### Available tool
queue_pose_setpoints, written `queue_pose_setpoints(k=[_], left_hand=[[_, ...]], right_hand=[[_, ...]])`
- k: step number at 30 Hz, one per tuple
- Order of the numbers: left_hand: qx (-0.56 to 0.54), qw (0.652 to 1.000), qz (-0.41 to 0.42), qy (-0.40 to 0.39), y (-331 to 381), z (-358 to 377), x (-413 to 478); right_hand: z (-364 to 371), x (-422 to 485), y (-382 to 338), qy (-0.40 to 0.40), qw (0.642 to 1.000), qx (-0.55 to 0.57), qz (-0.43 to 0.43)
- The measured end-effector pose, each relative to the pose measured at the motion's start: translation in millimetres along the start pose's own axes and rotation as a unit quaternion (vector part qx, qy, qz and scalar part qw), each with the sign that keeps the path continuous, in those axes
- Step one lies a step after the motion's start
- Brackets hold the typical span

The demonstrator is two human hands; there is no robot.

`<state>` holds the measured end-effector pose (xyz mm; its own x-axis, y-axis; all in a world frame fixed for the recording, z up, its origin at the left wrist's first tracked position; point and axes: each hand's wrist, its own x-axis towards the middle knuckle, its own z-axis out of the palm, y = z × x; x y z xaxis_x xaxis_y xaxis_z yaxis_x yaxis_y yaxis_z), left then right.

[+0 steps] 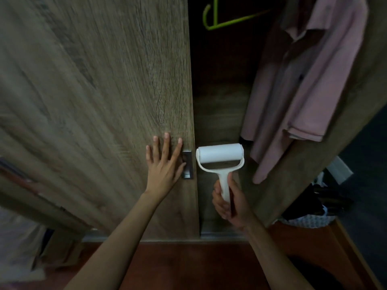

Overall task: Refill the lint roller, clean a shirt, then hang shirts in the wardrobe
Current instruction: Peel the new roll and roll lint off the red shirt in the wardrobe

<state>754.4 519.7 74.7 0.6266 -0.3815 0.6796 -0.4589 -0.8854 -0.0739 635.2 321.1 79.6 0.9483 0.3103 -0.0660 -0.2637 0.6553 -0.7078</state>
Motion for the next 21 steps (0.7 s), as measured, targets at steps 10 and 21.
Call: queue_pose_setpoints(k=[10,21], left_hand=[[0.024,0.999,-0.034,-0.019,-105,-22,-33],[0.070,0.996,-0.051,-0.030,-175,-34,-50]], right_hand=[[47,61,37,-0.126,0.979,0.160,-0.007],[82,105,37,-0.272,0.944,0.183,0.045]])
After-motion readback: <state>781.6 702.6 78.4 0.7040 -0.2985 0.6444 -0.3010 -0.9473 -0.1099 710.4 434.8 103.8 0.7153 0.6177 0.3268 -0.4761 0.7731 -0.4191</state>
